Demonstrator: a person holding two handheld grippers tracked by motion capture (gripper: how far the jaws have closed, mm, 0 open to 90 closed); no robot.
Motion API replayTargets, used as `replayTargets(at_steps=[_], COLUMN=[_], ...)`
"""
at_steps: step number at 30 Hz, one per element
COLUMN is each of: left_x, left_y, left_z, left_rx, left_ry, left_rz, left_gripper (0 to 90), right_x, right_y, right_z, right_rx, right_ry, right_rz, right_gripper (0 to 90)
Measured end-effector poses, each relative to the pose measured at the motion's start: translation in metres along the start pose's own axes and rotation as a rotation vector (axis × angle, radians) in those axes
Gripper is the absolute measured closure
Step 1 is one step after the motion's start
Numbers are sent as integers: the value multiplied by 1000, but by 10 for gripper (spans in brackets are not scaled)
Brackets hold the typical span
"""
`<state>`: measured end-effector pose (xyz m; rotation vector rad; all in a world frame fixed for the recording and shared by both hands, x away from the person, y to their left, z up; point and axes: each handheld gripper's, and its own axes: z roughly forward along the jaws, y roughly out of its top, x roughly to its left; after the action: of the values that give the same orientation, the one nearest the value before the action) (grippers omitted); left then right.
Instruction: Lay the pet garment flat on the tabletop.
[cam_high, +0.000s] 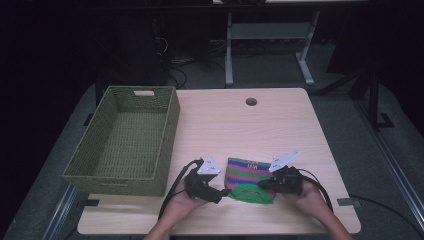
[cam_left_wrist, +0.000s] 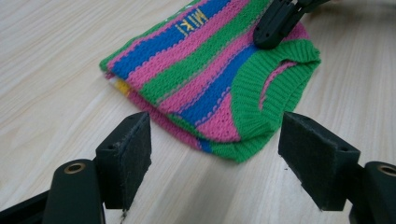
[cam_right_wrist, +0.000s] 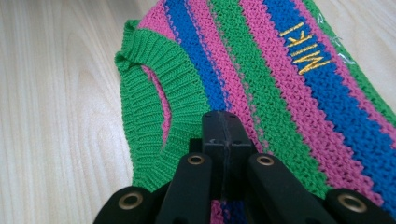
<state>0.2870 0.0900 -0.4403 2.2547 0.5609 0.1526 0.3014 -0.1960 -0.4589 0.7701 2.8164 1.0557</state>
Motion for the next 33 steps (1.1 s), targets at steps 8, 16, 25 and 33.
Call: replayTargets(at_steps=[8, 16, 25, 33], left_x=[-2, -2, 0, -3], left_y=[10, 20, 20, 19], left_z=[9, 23, 38, 40], left_rx=[0, 35, 111, 136], left_ry=[-31, -75, -113, -119], left_rz=[36, 111, 154, 155], left_gripper=[319, 442, 531, 526], right_x=[4, 4, 5, 8], right_y=[-2, -3, -13, -22], right_z=[-1, -7, -22, -21], right_rx=[0, -21, -62, -28], right_ry=[10, 24, 50, 64], right_rz=[-19, -12, -10, -52], right_gripper=[895, 713, 634, 566])
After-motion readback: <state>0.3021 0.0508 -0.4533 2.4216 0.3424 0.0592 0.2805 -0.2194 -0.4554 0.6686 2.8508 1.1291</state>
